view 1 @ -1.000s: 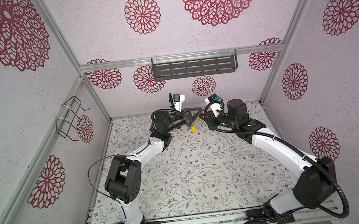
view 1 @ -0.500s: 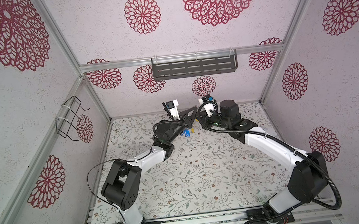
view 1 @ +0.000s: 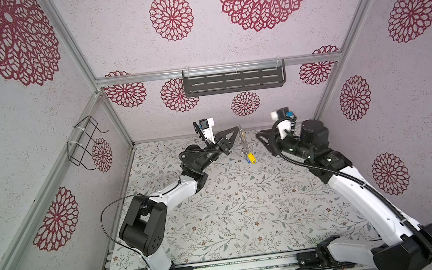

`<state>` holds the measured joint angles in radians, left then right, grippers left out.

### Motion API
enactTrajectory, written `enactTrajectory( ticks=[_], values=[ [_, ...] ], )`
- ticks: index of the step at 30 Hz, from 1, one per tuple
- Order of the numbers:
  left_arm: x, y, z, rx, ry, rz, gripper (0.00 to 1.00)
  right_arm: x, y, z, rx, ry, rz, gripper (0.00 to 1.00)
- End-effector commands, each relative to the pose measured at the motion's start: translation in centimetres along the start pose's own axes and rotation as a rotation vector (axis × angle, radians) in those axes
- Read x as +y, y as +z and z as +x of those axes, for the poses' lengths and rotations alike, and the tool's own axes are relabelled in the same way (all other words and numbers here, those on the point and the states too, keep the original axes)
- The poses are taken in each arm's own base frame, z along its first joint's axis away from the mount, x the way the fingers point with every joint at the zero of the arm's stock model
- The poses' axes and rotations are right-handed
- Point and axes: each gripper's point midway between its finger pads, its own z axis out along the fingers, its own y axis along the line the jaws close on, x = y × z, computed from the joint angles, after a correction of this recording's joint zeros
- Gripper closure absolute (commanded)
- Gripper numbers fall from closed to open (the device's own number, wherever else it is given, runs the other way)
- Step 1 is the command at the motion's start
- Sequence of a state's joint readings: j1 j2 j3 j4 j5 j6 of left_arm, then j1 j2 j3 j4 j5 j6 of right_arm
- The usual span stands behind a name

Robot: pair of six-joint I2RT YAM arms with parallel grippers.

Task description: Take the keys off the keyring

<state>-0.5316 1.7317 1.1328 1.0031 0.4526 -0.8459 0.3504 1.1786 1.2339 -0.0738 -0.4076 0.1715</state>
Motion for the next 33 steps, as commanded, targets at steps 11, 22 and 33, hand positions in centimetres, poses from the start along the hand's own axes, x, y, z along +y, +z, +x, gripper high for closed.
enactTrajectory(
  ticks=[11,22,33],
  values=[
    [-3.9,0.5,-2.5,-0.002,0.017,0.132,1.00,3.1,3.4,-4.0,-0.099,0.145,-0.372,0.68],
    [-4.1,0.9,-2.2,0.024,0.013,0.139,1.00,3.7,4.3,-3.9,-0.100,0.139,-0.417,0.60],
    [-4.3,1.3,-2.4,0.030,0.002,0.155,1.00,4.9,5.6,-3.0,-0.064,0.143,-0.470,0.71]
  ],
)
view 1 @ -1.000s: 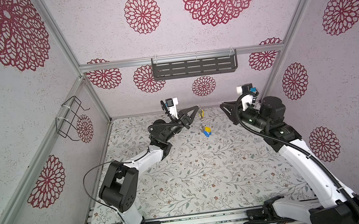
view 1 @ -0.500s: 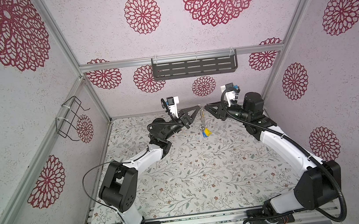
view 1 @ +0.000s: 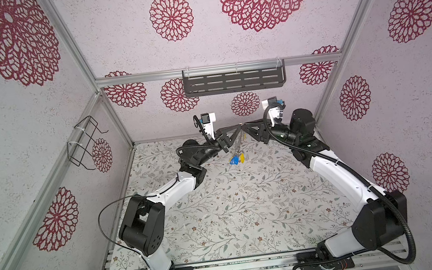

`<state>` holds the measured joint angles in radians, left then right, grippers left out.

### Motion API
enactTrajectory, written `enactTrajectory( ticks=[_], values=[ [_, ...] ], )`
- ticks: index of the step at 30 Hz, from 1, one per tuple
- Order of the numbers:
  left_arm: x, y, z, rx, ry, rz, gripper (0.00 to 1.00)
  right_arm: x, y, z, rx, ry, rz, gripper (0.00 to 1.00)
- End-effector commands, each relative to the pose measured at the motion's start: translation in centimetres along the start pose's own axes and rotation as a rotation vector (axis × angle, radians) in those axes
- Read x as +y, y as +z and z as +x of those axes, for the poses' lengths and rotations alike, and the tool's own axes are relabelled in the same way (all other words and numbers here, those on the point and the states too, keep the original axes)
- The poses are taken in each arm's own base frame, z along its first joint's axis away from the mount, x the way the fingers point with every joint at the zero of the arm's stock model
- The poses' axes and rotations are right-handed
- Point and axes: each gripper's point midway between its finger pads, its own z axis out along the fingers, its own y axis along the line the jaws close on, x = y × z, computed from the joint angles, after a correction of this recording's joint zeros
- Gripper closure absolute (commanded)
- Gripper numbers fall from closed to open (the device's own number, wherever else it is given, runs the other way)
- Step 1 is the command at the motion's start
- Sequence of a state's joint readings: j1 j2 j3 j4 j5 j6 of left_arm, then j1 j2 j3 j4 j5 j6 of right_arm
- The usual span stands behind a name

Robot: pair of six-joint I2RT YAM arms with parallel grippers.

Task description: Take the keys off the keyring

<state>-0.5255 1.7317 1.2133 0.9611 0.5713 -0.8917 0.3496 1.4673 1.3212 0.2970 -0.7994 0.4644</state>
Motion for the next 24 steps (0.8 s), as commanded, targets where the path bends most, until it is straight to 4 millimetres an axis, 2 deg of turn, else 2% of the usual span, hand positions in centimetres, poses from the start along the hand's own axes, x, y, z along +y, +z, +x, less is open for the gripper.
enactTrajectory(
  ticks=[1,5,11,17,18,20,21,24],
  values=[
    [-1.8,0.4,-1.5,-0.025,0.030,0.053,1.00,2.2,0.1,-1.8,-0.033,-0.055,-0.062,0.75],
    [-1.7,0.5,-1.4,-0.021,0.027,0.054,1.00,2.2,0.3,-1.8,-0.033,-0.058,-0.064,0.80],
    [-1.4,0.5,-1.0,-0.010,0.020,0.049,1.00,2.3,0.3,-1.8,-0.034,-0.057,-0.064,1.00],
    [0.2,0.1,0.6,0.060,0.028,0.026,1.00,1.6,0.0,-1.1,0.013,-0.096,0.003,1.00],
    [0.7,-0.1,0.8,0.081,0.047,0.019,0.97,1.3,-0.1,-0.7,0.039,-0.113,0.027,1.00],
    [1.7,-1.2,1.1,0.119,0.096,-0.010,0.77,0.4,-0.4,0.6,0.114,-0.158,0.076,1.00],
    [2.2,-1.9,1.1,0.150,0.140,-0.027,0.71,-0.1,-0.6,1.6,0.163,-0.189,0.103,1.00],
    [3.4,-4.0,2.8,0.310,0.313,-0.098,0.67,-2.1,-1.3,5.1,0.326,-0.310,0.206,1.00]
  ],
)
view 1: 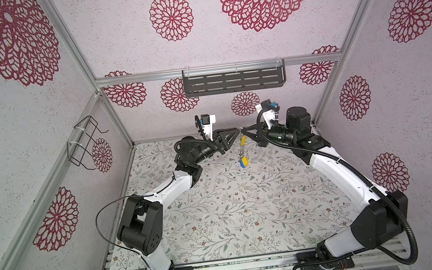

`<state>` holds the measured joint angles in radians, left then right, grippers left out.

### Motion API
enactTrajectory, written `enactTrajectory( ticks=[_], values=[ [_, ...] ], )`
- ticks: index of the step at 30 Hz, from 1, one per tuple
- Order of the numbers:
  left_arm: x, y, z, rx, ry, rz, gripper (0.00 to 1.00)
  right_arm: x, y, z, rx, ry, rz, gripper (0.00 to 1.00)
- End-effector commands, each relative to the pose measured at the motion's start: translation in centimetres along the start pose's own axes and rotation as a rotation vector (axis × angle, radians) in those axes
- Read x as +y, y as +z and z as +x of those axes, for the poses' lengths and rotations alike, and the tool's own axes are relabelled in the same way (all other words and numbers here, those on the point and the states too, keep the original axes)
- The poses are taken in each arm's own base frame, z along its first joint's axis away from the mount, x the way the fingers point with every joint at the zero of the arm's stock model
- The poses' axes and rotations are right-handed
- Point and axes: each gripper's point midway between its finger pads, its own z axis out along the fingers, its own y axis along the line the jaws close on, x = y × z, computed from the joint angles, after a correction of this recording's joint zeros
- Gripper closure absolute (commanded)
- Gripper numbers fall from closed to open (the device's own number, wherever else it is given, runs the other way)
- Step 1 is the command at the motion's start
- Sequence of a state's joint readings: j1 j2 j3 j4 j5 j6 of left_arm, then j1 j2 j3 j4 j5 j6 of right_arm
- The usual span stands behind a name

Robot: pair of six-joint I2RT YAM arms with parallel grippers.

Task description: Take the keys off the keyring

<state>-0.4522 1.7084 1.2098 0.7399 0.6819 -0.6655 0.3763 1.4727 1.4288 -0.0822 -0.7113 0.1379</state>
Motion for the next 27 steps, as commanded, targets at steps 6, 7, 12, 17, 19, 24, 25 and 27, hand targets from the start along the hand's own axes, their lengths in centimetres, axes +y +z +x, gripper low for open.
enactTrajectory(
  ticks=[6,7,12,17,19,24,25,27],
  values=[
    [-0.9,-2.9,7.4,0.477,0.421,0.064,0.67,-3.3,-0.7,6.6,0.345,-0.434,0.238,1.00],
    [-1.0,-2.9,7.7,0.494,0.421,0.083,0.67,-3.4,-0.7,6.7,0.353,-0.456,0.235,1.00],
    [-0.5,-2.5,9.2,0.574,0.411,0.120,0.67,-2.0,-0.5,6.0,0.328,-0.472,0.180,1.00],
    [-0.3,-1.8,9.3,0.573,0.409,0.141,0.68,-0.2,-0.3,6.0,0.315,-0.472,0.129,1.00],
    [-0.3,-1.5,9.4,0.570,0.411,0.149,0.68,0.3,-0.3,6.1,0.313,-0.469,0.114,1.00],
    [-0.4,-0.8,9.3,0.562,0.408,0.163,0.68,0.7,-0.2,6.3,0.314,-0.465,0.103,1.00],
    [-0.3,-0.7,9.3,0.562,0.404,0.162,0.68,0.8,-0.1,6.4,0.317,-0.464,0.101,1.00],
    [-0.3,-0.6,9.4,0.563,0.402,0.164,0.68,0.9,-0.1,6.5,0.317,-0.464,0.098,1.00]
  ],
)
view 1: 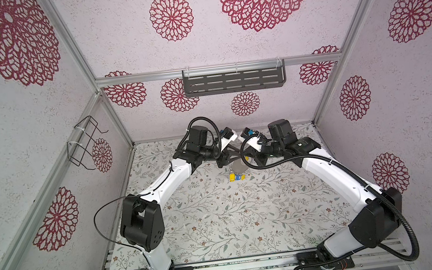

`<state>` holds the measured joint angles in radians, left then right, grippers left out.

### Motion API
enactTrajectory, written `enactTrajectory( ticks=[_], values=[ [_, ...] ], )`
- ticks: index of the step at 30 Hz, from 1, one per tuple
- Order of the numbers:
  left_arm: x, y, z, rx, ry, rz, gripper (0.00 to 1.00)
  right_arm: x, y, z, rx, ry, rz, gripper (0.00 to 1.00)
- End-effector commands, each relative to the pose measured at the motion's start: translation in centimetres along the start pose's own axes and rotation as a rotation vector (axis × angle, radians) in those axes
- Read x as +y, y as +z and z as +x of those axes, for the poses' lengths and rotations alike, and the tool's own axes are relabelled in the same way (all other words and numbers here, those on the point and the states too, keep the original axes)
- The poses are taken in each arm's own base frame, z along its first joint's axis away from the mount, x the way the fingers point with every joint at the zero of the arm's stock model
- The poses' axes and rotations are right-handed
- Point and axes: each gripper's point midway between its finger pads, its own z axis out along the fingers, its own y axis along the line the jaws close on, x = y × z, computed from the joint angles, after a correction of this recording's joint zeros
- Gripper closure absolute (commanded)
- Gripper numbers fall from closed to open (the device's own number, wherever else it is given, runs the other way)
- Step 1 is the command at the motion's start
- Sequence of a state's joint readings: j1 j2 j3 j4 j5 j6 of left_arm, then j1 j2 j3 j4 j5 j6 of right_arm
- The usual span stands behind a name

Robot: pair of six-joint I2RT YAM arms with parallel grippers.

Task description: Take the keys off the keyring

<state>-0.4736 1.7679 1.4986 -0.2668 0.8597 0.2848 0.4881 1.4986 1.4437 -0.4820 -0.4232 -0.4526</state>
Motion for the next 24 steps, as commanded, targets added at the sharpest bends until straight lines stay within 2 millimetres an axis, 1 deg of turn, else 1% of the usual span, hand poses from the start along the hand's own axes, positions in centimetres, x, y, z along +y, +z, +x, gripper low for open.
enactTrajectory(
  ticks=[1,3,7,9,14,17,18,22,24],
  values=[
    [-0.4,0.3,-0.8,-0.018,0.030,0.031,0.69,0.6,-2.3,-2.9,-0.085,-0.059,0.005,1.00],
    [-0.3,0.5,-0.7,-0.017,0.026,0.033,0.72,0.8,-2.3,-3.0,-0.088,-0.060,0.001,1.00],
    [-0.3,0.6,-0.8,-0.021,0.009,0.046,0.82,0.9,-2.5,-3.0,-0.090,-0.060,0.000,1.00],
    [-0.4,0.8,-0.8,-0.020,0.001,0.054,0.83,1.0,-2.6,-3.2,-0.097,-0.060,-0.003,1.00],
    [-0.5,1.1,-0.7,-0.016,-0.005,0.061,0.83,1.5,-3.1,-4.1,-0.134,-0.059,-0.019,1.00],
    [-0.6,1.4,-0.5,-0.012,-0.008,0.065,0.72,1.7,-3.4,-4.7,-0.161,-0.062,-0.029,1.00],
    [-0.6,1.5,-0.4,-0.010,-0.007,0.065,0.70,1.7,-3.4,-4.9,-0.167,-0.062,-0.030,1.00],
    [-0.8,1.5,-0.2,-0.008,-0.008,0.069,0.70,1.7,-3.4,-5.0,-0.168,-0.062,-0.029,1.00],
    [-0.9,1.5,-0.2,-0.007,-0.012,0.074,0.73,1.7,-3.3,-4.9,-0.167,-0.058,-0.030,1.00]
  ],
)
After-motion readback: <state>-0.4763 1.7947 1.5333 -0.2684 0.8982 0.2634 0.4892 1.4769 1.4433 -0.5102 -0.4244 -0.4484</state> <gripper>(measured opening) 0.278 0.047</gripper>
